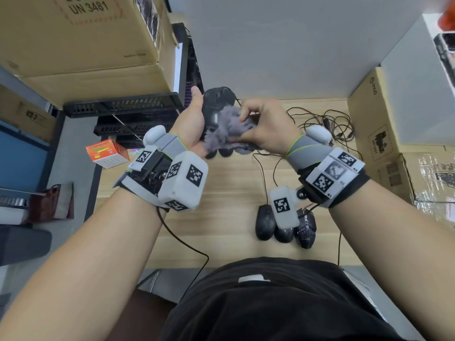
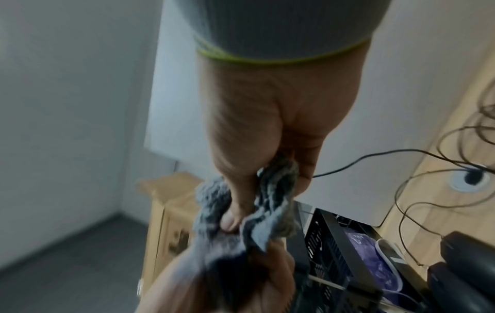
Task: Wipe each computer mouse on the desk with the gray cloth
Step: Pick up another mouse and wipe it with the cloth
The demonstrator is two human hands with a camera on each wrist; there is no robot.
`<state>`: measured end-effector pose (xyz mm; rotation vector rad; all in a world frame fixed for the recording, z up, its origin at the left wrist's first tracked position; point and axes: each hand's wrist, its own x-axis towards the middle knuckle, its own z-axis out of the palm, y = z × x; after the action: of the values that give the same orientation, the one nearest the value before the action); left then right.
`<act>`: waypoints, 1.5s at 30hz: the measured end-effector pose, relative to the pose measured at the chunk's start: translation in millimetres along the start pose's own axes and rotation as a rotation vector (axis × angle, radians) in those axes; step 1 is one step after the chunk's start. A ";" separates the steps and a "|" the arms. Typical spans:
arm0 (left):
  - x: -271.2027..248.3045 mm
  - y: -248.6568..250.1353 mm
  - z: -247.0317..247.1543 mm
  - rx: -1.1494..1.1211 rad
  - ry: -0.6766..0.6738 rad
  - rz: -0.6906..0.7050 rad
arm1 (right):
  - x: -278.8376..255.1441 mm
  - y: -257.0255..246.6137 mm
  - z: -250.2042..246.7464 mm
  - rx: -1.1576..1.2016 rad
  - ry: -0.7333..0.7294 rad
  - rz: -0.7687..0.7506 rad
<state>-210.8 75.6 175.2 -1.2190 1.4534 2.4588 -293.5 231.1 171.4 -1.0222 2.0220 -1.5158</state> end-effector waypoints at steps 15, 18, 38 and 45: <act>-26.7 11.7 22.1 0.041 -0.060 -0.008 | 9.9 -6.5 -25.6 0.068 0.213 0.127; -32.8 5.9 28.2 0.093 -0.122 0.010 | 16.0 -8.1 -27.4 0.027 0.330 0.199; -29.0 7.1 26.6 0.069 -0.091 0.048 | 12.5 -16.6 -21.6 -0.332 0.030 -0.013; -27.9 1.2 30.9 0.195 -0.094 0.001 | 28.6 -14.4 -34.8 -0.335 0.125 0.127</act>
<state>-210.7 107.7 201.8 -1.0510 1.6227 2.2758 -331.9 229.7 199.0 -0.9158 2.4376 -1.2290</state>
